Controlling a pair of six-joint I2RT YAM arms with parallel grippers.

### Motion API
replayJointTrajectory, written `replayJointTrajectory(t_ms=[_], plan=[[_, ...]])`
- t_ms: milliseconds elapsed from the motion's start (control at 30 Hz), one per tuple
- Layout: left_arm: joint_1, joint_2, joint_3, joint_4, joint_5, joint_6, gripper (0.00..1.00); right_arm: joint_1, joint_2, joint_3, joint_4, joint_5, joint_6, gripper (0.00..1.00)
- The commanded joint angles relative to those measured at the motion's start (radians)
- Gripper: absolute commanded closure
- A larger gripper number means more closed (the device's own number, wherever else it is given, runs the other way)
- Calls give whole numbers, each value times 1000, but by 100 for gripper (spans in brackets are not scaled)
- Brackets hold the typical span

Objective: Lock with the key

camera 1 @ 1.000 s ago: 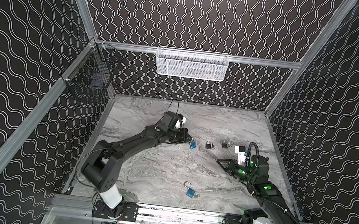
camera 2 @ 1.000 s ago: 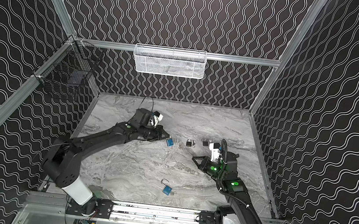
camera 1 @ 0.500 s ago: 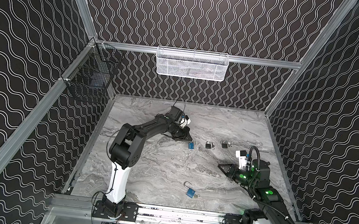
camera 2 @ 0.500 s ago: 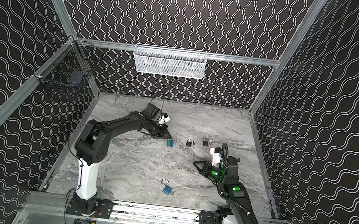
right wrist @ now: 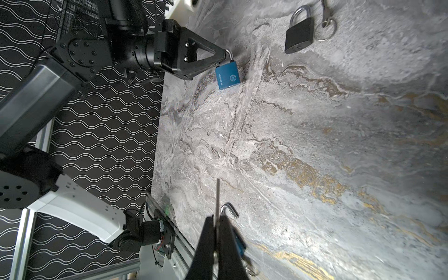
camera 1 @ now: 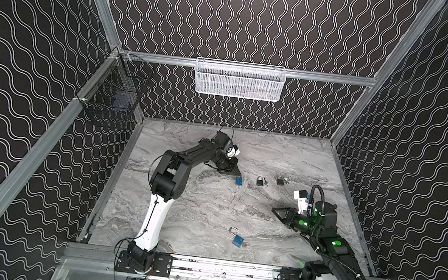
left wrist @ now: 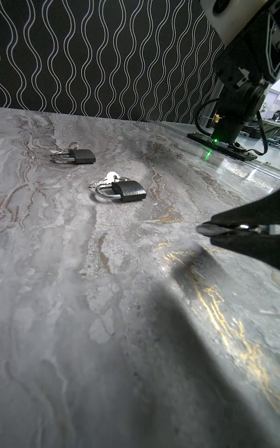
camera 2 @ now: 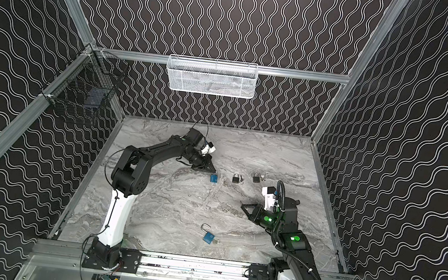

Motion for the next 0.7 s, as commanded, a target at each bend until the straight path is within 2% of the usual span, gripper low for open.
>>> replayJointTrajectory(t_ms=[0, 267, 500, 667], plan=[[2, 19, 34, -15, 37, 30, 100, 0, -5, -2, -9, -9, -13, 100], [3, 66, 91, -42, 30, 28, 99, 0, -6, -9, -8, -21, -15, 100], [4, 104, 128, -60, 15, 22, 85, -1, -11, -9, -20, -23, -23, 100], [6, 124, 140, -52, 6, 9, 79, -2, -20, -11, -25, -24, -22, 100]])
